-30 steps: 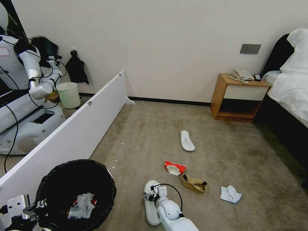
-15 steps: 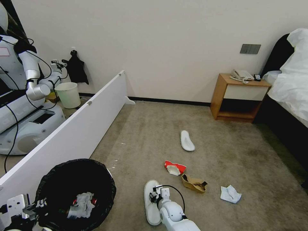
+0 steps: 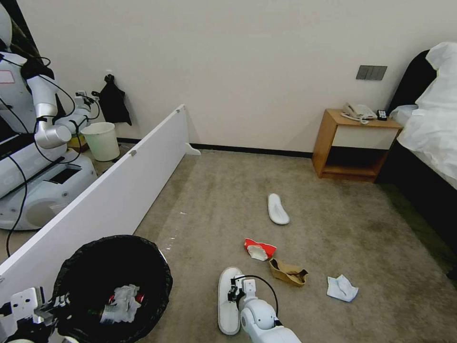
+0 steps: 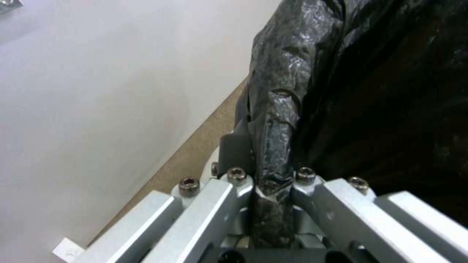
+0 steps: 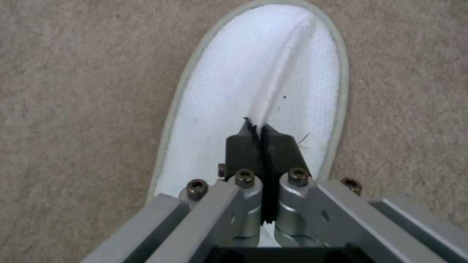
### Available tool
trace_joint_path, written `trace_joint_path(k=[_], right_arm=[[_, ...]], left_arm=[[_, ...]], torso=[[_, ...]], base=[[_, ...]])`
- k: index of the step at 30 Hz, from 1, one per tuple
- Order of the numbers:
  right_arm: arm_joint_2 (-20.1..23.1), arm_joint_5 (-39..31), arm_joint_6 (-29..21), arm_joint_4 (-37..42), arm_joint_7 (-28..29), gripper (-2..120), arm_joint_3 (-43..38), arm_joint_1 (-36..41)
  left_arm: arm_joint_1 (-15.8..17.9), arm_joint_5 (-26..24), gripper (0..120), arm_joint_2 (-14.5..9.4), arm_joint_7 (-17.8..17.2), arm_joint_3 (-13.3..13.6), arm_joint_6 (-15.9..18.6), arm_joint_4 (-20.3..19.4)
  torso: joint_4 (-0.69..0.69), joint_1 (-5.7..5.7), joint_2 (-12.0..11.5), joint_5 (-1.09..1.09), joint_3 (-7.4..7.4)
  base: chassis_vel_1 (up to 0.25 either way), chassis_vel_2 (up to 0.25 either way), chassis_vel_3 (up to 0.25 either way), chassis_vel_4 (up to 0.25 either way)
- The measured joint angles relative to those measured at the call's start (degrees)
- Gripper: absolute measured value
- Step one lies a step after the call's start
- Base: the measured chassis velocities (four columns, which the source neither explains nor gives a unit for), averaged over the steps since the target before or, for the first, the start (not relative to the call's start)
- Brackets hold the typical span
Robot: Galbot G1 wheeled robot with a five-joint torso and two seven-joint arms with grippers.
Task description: Pick up the trash bin, then pick up the garbage from the floor and place it into the trash bin.
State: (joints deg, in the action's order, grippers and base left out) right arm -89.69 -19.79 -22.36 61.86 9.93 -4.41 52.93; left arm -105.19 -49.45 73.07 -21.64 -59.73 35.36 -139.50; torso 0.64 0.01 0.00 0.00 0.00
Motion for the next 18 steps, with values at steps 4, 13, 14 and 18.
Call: trace_joint_path(k=[4, 13, 14, 18], right_arm=[[0.07, -0.19, -0.01, 0.28, -0.07, 0, 0.02, 0.09], [2.79, 1.27, 2.83, 6.92, -0.59, 0, -0.61, 1.68], [4.19, 1.33, 4.62, 9.92, -0.77, 0, -0.92, 2.35], [7.17, -0.16, 8.30, 16.91, -1.11, 0, -1.79, 3.70]], left_arm=[[0.07, -0.08, 2, -0.08, 0.00, 0.05, 0.00, 0.05], [-0.15, -0.32, 2, -0.37, 0.02, 0.42, 0.26, 0.07], [-0.28, -0.29, 2, -0.49, 0.04, 0.74, 0.34, 0.19], [-0.45, -0.28, 2, -1.23, 0.01, 1.56, 0.81, 0.31]], torso=[[0.00, 0.00, 0.00, 0.00, 0.00], [0.00, 0.00, 0.00, 0.01, 0.00], [0.01, 0.00, 0.00, 0.01, 0.00], [0.00, 0.00, 0.00, 0.00, 0.00]], base=[[0.000, 0.000, 0.000, 0.000], [0.000, 0.000, 0.000, 0.000], [0.000, 0.000, 0.000, 0.000], [0.000, 0.000, 0.000, 0.000]])
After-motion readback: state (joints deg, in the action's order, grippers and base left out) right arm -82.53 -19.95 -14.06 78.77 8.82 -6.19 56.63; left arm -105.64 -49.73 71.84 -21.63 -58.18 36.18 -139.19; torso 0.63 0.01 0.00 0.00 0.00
